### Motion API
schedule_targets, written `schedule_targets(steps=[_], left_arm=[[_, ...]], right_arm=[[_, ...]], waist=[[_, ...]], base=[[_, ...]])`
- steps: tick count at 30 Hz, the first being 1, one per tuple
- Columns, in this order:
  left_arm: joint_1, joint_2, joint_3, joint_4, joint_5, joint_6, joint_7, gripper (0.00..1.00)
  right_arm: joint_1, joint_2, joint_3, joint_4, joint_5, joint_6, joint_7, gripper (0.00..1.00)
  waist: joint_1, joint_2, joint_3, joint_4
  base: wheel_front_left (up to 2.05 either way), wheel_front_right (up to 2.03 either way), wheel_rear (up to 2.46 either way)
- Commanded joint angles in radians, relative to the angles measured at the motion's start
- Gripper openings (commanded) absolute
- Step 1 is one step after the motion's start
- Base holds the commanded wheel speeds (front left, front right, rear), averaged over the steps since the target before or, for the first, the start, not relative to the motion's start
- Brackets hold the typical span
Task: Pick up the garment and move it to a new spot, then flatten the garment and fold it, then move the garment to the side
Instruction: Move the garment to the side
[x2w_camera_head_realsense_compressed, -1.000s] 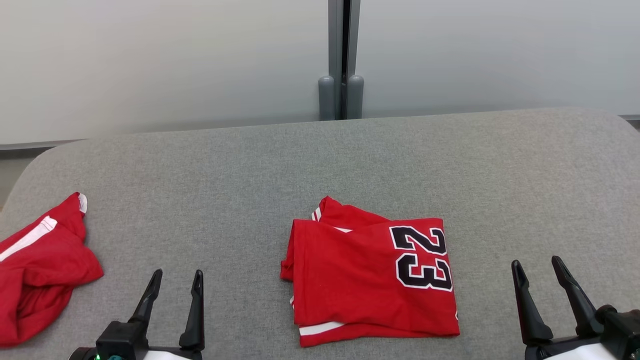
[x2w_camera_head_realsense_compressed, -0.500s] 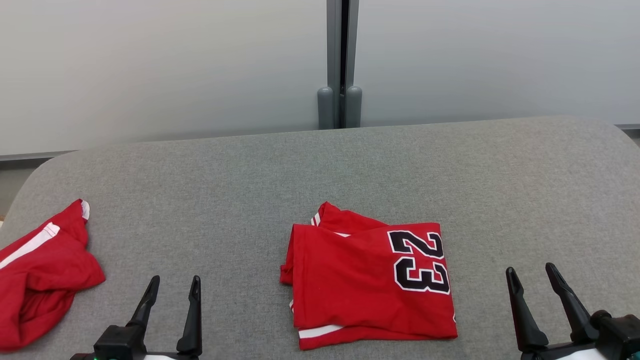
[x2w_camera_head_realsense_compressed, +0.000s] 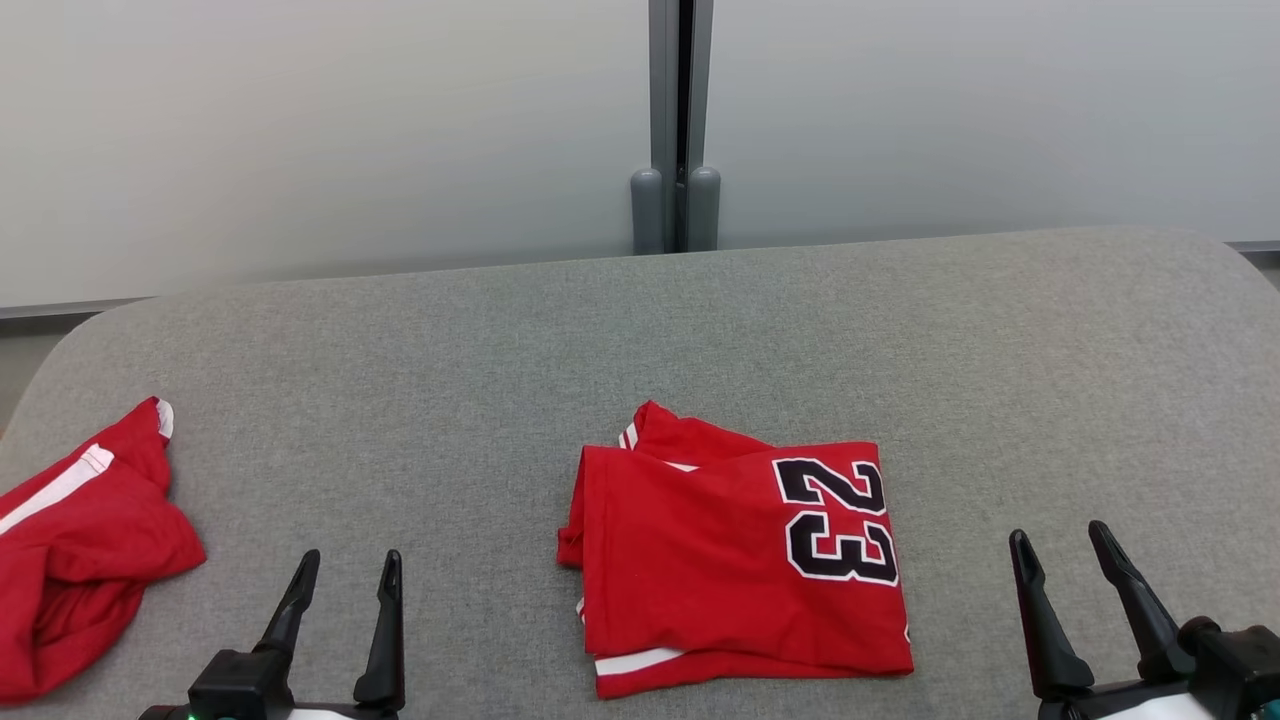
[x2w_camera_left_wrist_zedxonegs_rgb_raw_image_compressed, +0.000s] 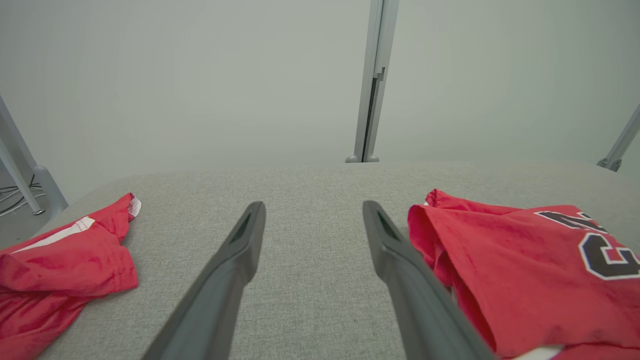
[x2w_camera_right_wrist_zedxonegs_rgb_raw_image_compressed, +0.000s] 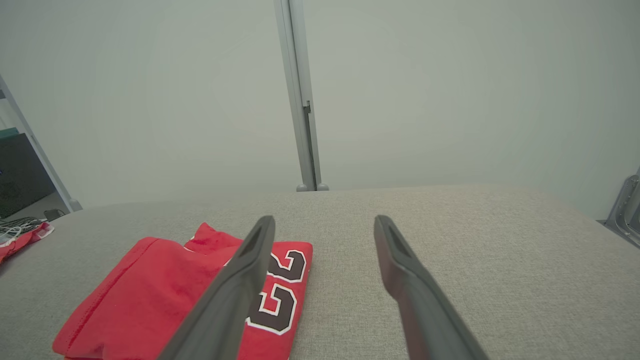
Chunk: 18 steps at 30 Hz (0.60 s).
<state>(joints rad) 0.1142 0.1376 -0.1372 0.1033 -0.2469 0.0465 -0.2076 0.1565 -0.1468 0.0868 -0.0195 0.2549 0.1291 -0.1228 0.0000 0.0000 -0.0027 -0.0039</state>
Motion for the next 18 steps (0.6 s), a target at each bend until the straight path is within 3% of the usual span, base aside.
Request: schedule_targets(steps=[1,13,18], left_arm=[[-0.012,0.006,0.000,-0.003,-0.001,0.006,-0.007,1.00],[-0.060,0.001,-0.014,-0.003,0.005,0.008,-0.019,1.00],[-0.119,-0.013,-0.031,-0.007,0.009,0.004,-0.031,1.00]], right_arm=[[-0.009,-0.001,0.000,0.002,0.001,0.003,-0.002,1.00],[-0.023,-0.006,-0.024,0.035,0.015,0.003,0.006,1.00],[-0.071,-0.012,-0.026,0.151,0.034,0.003,0.001,1.00]], waist=[[0.0000,0.0000,0.001,0.001],[0.0000,0.0000,0.044,0.047],[0.0000,0.0000,0.099,0.107]], base=[[0.00,0.00,0.00],[0.00,0.00,0.00],[0.00,0.00,0.00]])
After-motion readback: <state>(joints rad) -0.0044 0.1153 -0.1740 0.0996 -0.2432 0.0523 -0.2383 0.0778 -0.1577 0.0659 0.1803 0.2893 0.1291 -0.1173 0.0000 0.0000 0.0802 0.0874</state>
